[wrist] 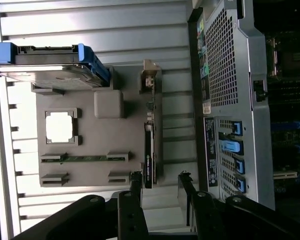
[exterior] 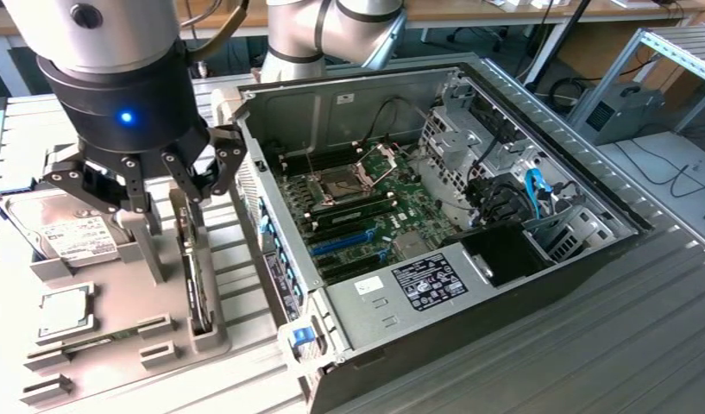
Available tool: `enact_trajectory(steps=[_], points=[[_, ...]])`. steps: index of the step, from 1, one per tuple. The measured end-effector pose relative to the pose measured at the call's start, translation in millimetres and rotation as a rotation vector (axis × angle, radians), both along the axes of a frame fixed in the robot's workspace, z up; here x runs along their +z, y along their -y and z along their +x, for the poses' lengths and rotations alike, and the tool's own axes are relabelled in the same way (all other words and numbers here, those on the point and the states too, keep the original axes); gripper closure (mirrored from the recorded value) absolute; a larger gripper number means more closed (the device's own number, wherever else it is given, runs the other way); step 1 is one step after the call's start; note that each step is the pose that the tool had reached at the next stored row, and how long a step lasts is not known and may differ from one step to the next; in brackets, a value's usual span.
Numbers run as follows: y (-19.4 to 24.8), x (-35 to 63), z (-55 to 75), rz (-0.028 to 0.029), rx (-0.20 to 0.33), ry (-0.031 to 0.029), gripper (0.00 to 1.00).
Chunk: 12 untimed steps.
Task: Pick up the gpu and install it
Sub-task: 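Pick up the gpu and move the gpu toward the slot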
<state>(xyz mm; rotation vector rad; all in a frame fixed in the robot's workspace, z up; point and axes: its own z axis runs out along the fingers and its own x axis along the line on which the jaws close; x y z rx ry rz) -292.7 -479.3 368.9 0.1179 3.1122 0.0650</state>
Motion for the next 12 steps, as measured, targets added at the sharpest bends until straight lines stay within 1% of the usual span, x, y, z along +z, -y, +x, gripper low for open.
enact_trajectory(steps=[4, 12], points=[[0.0, -8.8, -0.5, -0.0001, 0.0, 0.0, 0.58], [0.0, -21.6, -0.5, -0.0001, 0.0, 0.0001, 0.58]])
